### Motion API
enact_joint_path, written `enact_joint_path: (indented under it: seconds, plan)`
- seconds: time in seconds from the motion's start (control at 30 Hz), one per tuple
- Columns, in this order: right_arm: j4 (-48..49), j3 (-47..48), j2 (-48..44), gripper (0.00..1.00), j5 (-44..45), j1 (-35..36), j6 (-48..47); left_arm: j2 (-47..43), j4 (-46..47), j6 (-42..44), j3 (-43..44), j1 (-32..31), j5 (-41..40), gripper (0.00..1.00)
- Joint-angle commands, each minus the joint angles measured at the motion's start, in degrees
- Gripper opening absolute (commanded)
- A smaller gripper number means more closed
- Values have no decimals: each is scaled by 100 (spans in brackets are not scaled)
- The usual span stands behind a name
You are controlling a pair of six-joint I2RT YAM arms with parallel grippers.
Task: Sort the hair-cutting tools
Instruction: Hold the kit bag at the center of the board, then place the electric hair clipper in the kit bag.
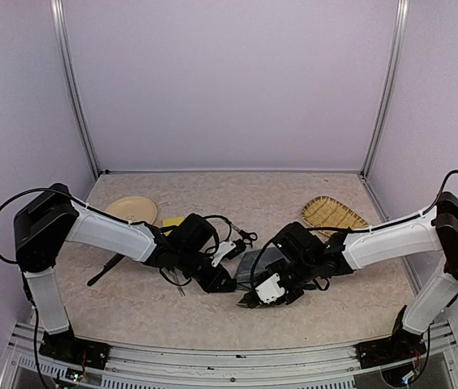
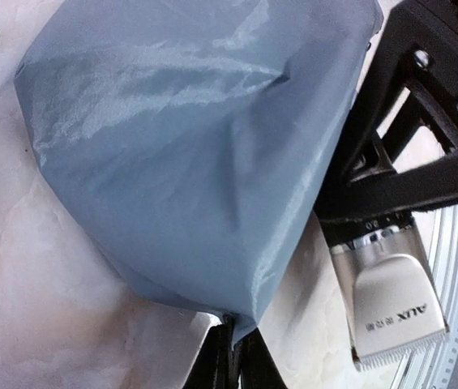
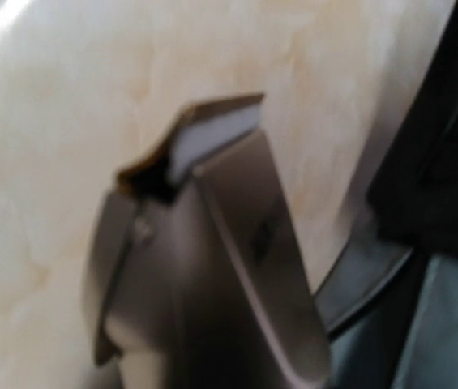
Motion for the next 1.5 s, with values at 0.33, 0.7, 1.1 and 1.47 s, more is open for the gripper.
enact_joint_path:
  seconds: [0.33,0.7,1.1,1.47]
  plan:
    - [526,-163,-271,11,637,-321,620,-494,-6,16,-270,4,59,0]
    - [629,-54,-338,11,889,-329,1181,-382,136,-81,-380,-118,82,0]
    - [887,-72,86,11,1966,-331,1200,-506,-115,-36,-277,-67,218,0]
    - [657,83,285,12,2368,-342,1425,-508,-390,18,-4,20,654,0]
